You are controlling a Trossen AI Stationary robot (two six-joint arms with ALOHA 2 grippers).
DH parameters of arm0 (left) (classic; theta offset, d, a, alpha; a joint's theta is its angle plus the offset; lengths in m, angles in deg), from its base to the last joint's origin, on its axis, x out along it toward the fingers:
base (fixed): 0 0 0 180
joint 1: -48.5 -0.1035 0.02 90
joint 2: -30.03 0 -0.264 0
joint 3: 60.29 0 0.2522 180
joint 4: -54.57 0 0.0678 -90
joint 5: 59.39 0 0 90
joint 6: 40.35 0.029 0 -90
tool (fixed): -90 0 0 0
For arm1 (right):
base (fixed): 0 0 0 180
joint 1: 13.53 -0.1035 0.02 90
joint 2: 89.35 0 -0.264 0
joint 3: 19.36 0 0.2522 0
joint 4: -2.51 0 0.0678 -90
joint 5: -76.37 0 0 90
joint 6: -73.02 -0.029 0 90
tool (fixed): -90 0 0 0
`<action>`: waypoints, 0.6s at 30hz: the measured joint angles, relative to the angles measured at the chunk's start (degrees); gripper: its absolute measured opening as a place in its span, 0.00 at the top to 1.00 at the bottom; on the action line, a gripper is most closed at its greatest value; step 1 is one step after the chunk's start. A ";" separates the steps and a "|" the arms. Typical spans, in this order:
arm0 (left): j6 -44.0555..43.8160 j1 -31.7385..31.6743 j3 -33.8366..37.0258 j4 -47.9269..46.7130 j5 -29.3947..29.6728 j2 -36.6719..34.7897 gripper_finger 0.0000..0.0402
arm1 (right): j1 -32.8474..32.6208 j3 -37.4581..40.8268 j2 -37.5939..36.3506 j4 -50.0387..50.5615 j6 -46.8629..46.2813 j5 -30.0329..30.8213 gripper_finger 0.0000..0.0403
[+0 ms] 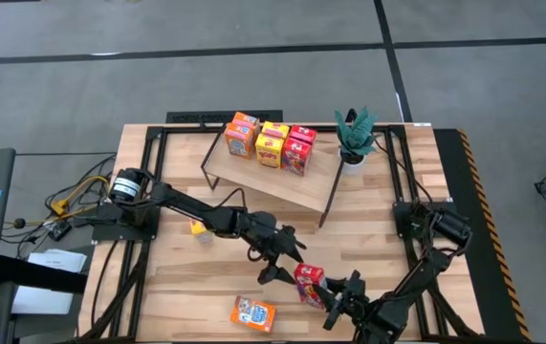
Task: Stack cereal on shelf
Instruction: Put red cereal box on the table
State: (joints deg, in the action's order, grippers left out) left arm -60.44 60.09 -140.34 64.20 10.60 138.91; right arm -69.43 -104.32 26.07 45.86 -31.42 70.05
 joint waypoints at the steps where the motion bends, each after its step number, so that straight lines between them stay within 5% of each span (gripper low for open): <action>1: -0.13 -0.07 0.00 0.17 -0.40 0.00 0.13 | 0.00 0.00 0.00 -0.07 0.00 0.00 0.63; 8: -1.15 -0.23 0.00 -0.02 -0.29 0.00 0.14 | 0.02 0.00 0.00 -0.31 -0.02 -0.64 0.62; 18: -1.91 -0.23 0.00 -1.18 -0.26 0.00 0.35 | 0.02 0.00 0.00 -1.02 0.12 -1.31 0.61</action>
State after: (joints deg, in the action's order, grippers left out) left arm -62.35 59.86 -140.34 63.02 10.33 138.91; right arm -69.41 -104.32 26.07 44.84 -31.30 68.74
